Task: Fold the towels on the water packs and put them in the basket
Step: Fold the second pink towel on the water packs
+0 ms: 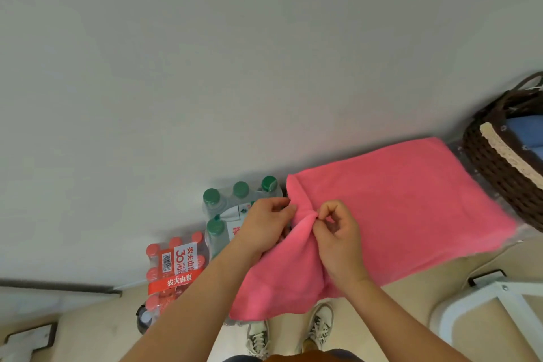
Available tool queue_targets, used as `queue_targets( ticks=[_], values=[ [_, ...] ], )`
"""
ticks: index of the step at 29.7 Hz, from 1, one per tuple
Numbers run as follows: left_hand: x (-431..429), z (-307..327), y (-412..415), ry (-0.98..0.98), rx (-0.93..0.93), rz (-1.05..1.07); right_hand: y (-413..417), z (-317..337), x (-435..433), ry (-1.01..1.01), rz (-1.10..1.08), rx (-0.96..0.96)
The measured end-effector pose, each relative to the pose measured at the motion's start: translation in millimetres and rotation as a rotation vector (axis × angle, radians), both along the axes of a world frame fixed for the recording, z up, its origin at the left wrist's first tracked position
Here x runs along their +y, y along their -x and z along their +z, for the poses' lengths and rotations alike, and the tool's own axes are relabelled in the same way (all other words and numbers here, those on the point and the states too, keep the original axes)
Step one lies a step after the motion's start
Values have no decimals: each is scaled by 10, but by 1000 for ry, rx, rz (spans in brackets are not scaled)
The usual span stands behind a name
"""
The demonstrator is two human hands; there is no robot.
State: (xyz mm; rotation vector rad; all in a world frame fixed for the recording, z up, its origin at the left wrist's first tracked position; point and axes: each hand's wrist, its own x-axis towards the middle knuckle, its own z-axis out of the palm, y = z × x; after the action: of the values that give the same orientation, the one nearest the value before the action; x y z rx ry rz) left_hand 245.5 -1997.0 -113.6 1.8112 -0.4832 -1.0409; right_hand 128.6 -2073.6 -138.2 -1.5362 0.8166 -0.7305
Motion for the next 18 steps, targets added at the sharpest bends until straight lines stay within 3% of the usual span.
queue_targets(
  ticks=[7,12,15,18],
  values=[
    [-163,4,-5,-16,118,-90,102,15,-161,-127,-26,-83],
    [-210,-3,-34,1,-157,56,123,-4,-190,-46,71,-39],
    [-154,105,-166,60,-215,4,135,-12,-226,23,189,95],
    [-91,284,-389,52,-300,-61,95,8,-238,248,370,273]
  ],
)
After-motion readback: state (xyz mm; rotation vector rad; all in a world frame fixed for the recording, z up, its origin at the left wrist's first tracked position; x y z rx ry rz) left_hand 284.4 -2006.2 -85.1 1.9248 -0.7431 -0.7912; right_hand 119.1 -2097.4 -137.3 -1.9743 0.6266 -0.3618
